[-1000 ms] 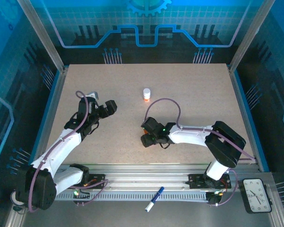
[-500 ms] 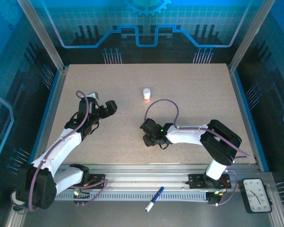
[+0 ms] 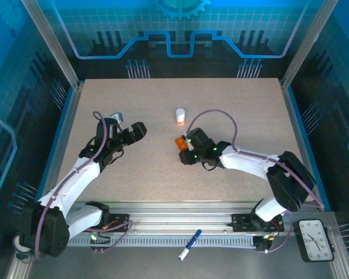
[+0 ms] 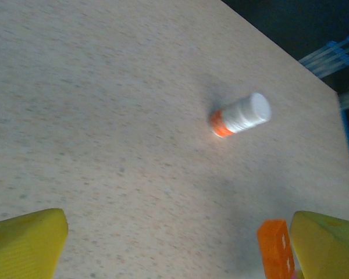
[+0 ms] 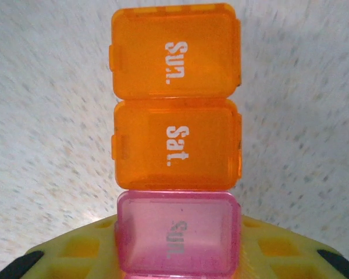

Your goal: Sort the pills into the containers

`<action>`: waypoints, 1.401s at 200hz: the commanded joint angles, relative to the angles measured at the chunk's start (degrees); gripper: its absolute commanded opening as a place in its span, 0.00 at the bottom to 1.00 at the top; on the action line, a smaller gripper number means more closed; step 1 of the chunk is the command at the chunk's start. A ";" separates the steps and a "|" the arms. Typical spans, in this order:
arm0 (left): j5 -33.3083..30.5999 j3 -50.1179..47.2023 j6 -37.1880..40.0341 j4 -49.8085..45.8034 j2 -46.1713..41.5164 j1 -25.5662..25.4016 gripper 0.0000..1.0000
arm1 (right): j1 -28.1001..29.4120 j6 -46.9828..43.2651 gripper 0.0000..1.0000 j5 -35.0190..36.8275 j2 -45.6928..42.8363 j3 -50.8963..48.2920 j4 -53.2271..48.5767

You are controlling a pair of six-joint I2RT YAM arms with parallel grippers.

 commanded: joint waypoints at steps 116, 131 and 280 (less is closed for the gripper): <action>17.89 2.47 -16.00 21.02 5.76 -11.94 0.99 | -5.08 1.77 0.28 -14.19 -4.71 1.49 4.01; 17.38 2.49 -16.49 21.93 6.56 -13.26 0.99 | -5.06 2.00 0.27 -14.45 -4.37 1.49 4.46; 14.80 4.37 -17.28 26.94 13.75 -18.99 0.99 | -4.93 2.82 0.27 -15.61 -3.58 0.99 6.15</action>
